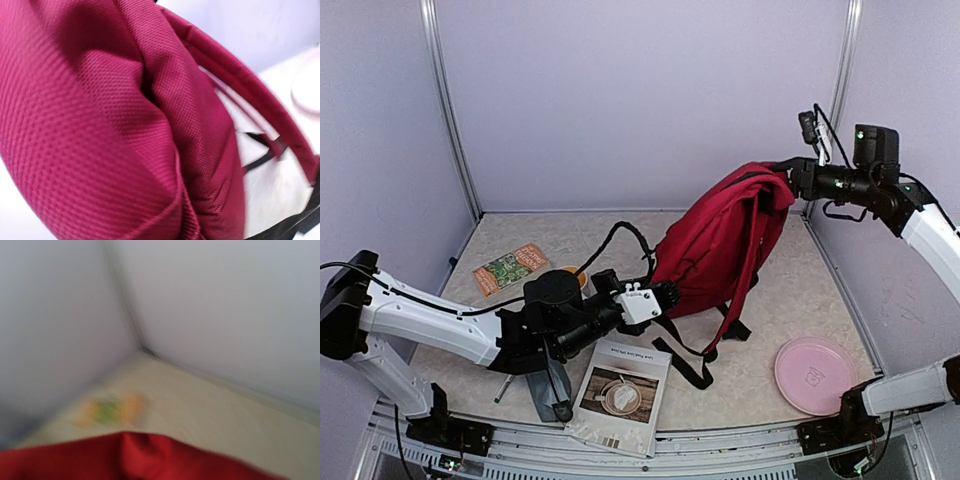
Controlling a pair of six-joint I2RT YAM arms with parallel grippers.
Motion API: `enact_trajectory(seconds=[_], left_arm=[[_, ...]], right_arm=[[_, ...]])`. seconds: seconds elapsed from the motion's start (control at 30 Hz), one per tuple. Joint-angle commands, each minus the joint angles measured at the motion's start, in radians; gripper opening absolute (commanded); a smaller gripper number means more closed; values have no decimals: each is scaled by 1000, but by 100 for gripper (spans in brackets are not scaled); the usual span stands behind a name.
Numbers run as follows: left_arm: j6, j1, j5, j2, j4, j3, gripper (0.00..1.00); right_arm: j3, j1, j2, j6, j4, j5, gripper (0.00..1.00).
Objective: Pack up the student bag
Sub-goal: Pass from the right arm to the left, then pick up the largest pocket of the bag from the student bag.
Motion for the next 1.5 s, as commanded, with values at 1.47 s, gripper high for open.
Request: enact_trajectory(seconds=[1.47], left_arm=[[26,36,-136,223,-550,363,0]], right_arm=[[-486,171,-207,181,-26,-56,75]])
